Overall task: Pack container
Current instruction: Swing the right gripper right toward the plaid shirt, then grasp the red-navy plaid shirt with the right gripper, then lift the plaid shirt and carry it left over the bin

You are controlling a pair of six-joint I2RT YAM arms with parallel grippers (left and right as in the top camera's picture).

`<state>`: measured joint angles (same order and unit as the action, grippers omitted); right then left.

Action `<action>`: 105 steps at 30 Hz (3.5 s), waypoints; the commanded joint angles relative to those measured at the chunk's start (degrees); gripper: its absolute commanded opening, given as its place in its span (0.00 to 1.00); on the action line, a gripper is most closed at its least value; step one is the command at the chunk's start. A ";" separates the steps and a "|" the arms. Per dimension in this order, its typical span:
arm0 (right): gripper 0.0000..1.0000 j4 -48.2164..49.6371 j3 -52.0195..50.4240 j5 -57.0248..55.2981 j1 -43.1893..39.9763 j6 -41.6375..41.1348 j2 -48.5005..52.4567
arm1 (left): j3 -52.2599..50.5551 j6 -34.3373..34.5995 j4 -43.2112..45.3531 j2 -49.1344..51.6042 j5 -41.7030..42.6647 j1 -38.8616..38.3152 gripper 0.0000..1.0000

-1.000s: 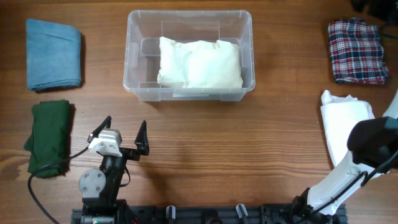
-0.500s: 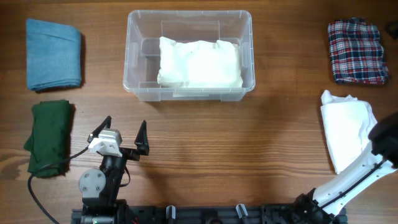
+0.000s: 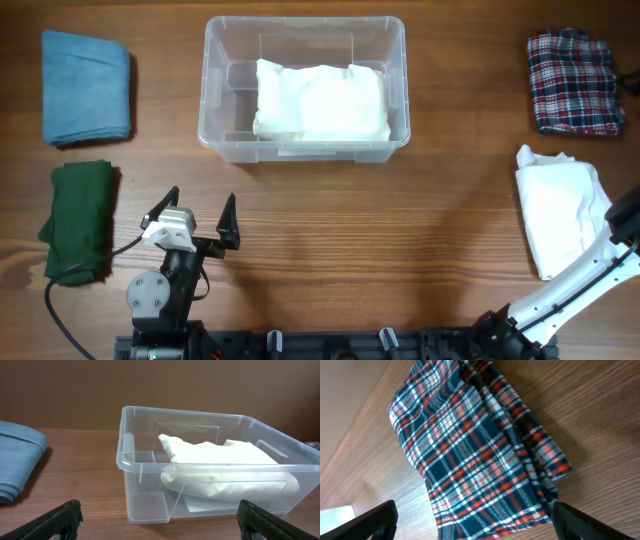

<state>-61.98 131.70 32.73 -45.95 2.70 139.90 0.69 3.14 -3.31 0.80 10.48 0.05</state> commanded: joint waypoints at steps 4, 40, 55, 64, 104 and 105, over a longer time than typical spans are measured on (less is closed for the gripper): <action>0.98 0.17 -0.04 2.47 -2.10 2.05 4.28 | -0.37 0.35 -0.15 -0.42 -0.52 -0.33 1.00; 0.94 7.61 -0.04 7.45 1.01 4.09 19.10 | -0.37 0.33 -0.15 -0.42 -0.50 -0.33 1.00; 0.66 7.85 -0.11 8.28 6.32 4.35 22.16 | -0.37 0.33 -0.15 -0.42 -0.52 -0.33 1.00; 0.19 6.84 -0.09 8.50 6.43 4.83 22.16 | -0.37 0.33 -0.13 -0.42 -0.52 -0.33 1.00; 0.04 -3.10 -0.07 -0.07 25.14 9.03 -21.20 | -0.37 0.33 -0.15 -0.42 -0.52 -0.33 1.00; 0.04 -3.61 -0.07 -0.98 25.88 9.75 -21.88 | -0.37 0.33 -0.15 -0.42 -0.50 -0.33 1.00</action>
<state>-64.79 131.37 35.57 -22.83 8.99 121.89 0.69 3.14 -3.31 0.80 10.48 0.05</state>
